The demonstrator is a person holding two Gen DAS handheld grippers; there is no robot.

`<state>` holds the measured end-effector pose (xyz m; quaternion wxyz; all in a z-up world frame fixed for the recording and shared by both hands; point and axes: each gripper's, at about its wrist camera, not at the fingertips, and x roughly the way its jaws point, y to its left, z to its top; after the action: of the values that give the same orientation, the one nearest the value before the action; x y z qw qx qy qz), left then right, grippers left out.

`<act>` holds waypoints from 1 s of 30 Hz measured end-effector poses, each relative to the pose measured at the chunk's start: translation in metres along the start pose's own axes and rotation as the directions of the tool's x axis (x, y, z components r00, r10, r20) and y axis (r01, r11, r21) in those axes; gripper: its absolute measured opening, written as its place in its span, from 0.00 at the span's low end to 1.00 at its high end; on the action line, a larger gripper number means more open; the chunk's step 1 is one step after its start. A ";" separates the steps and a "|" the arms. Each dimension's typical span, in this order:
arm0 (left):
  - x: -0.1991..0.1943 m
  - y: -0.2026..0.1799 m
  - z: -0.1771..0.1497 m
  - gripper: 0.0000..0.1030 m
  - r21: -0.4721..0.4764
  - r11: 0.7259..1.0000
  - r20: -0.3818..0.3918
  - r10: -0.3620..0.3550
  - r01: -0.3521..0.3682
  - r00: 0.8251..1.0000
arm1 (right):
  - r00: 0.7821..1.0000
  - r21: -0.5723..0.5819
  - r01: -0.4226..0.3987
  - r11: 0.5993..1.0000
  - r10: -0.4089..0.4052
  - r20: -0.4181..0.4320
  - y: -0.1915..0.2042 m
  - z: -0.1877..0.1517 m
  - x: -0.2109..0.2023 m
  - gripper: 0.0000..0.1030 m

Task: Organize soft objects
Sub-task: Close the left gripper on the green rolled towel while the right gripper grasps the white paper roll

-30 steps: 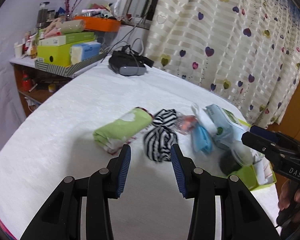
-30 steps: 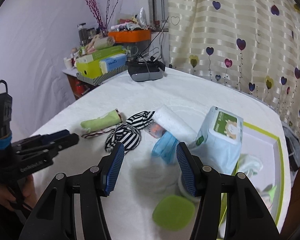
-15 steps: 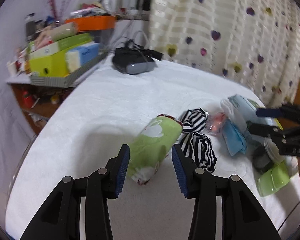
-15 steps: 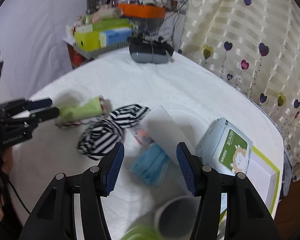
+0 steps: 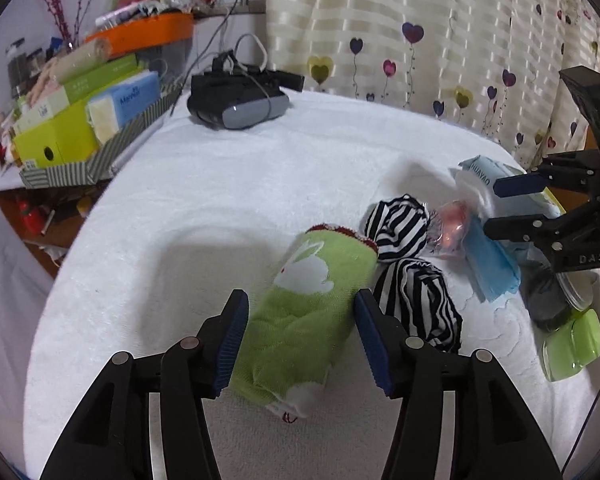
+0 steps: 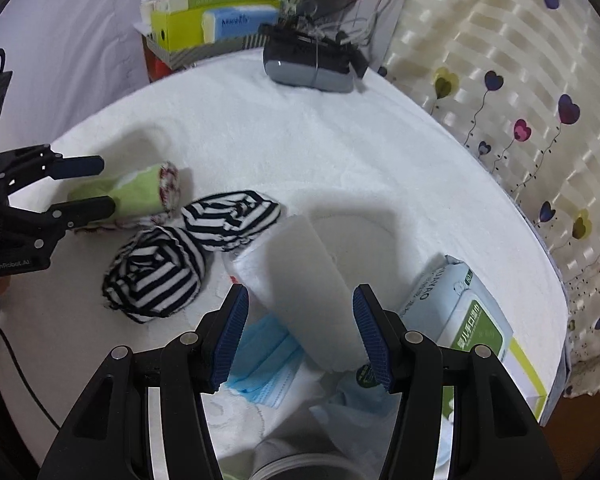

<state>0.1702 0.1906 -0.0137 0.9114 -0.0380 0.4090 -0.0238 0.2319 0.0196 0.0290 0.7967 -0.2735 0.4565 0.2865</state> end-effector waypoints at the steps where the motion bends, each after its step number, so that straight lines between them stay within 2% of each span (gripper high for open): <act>1: 0.003 0.000 0.000 0.53 0.000 1.000 -0.009 -0.003 0.003 1.000 | 1.000 0.002 0.004 1.000 -0.004 -0.010 -0.001 0.001 0.003 0.54; 4: 0.009 0.000 -0.002 0.53 0.003 1.000 -0.025 -0.001 0.001 1.000 | 1.000 0.000 -0.005 1.000 0.005 -0.016 -0.003 0.003 0.007 0.54; 6: 0.009 0.001 -0.002 0.53 -0.004 1.000 -0.025 -0.004 0.004 1.000 | 1.000 -0.005 -0.004 1.000 0.004 -0.014 -0.003 0.003 0.007 0.35; 9: 0.009 0.000 -0.003 0.52 -0.009 1.000 -0.026 0.002 -0.003 1.000 | 1.000 0.003 -0.010 1.000 0.010 0.015 -0.004 0.002 0.002 0.29; 10: 0.008 -0.002 -0.003 0.45 -0.007 1.000 -0.025 0.006 -0.007 1.000 | 1.000 0.010 -0.005 1.000 0.005 0.024 -0.004 0.001 0.000 0.28; 12: 0.006 -0.003 -0.005 0.37 0.001 1.000 -0.016 0.024 -0.024 1.000 | 0.999 0.017 0.004 1.000 -0.004 0.043 -0.006 0.001 -0.004 0.24; 18: -0.008 -0.003 -0.009 0.23 -0.028 0.999 0.018 0.037 -0.037 0.999 | 0.991 0.061 0.001 0.998 -0.009 0.133 -0.011 -0.003 -0.027 0.21; 20: -0.016 -0.002 -0.011 0.09 -0.041 0.999 0.034 0.036 -0.035 0.999 | 0.984 0.073 -0.010 0.997 -0.003 0.178 -0.012 -0.005 -0.038 0.21; 24: -0.033 -0.004 -0.015 0.09 -0.067 0.996 0.072 0.056 -0.051 0.996 | 0.963 0.125 -0.030 0.992 -0.004 0.269 -0.014 -0.012 -0.063 0.21; 27: -0.038 -0.004 -0.018 0.09 -0.085 0.995 0.072 0.056 -0.050 0.996 | 0.954 0.141 -0.033 0.989 -0.011 0.301 -0.012 -0.017 -0.075 0.21; 30: -0.052 -0.003 -0.021 0.09 -0.115 0.992 0.103 0.058 -0.046 0.993 | 0.945 0.151 -0.044 0.988 -0.007 0.327 -0.010 -0.022 -0.087 0.21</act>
<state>0.1197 0.1903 0.0111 0.9287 -0.0796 0.3614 0.0251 0.1900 -0.0206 0.0977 0.8775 -0.1548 0.3420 0.2986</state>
